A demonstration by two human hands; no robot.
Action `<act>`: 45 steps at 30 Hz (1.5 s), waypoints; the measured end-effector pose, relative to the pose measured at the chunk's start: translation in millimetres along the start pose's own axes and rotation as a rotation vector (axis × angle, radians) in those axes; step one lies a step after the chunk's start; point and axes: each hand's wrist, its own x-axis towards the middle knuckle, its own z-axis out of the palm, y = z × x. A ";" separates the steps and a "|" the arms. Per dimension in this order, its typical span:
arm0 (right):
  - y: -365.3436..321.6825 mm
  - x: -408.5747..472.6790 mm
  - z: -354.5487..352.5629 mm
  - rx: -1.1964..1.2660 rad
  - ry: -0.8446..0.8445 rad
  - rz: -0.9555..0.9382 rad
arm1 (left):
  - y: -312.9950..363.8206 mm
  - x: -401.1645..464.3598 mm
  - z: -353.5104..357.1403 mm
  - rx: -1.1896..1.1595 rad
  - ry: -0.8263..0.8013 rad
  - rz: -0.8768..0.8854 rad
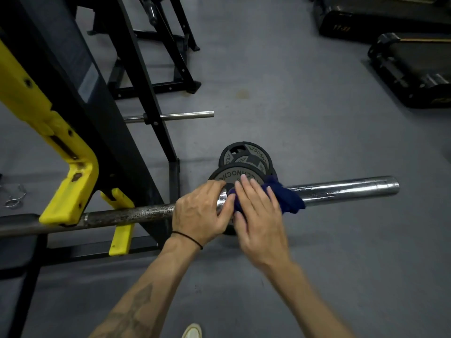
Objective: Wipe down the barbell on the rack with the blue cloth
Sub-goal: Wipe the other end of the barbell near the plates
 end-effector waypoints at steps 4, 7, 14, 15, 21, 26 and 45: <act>78.2 -1.7 -30.3 -0.177 0.075 0.160 | 0.4 0.8 -1.0 -0.036 -0.007 0.022; 68.5 -1.6 -16.9 -0.129 0.271 0.537 | 0.9 1.0 0.1 -0.021 -0.001 -0.007; 15.9 6.7 -2.7 -0.055 -0.009 -0.095 | 1.7 2.9 0.3 0.030 -0.024 -0.031; 35.6 5.0 -10.9 -0.098 -0.048 -0.140 | 3.2 4.0 -0.5 0.031 -0.018 -0.049; 73.8 2.2 -18.0 -0.088 0.301 0.565 | 15.9 26.6 -5.6 -0.208 0.164 -0.503; -14.4 11.2 9.6 0.000 0.125 0.185 | 6.1 4.5 -3.3 -0.104 0.095 -0.092; 99.3 -16.7 -42.7 -0.140 0.042 0.105 | 7.1 3.2 -0.7 0.053 0.033 0.015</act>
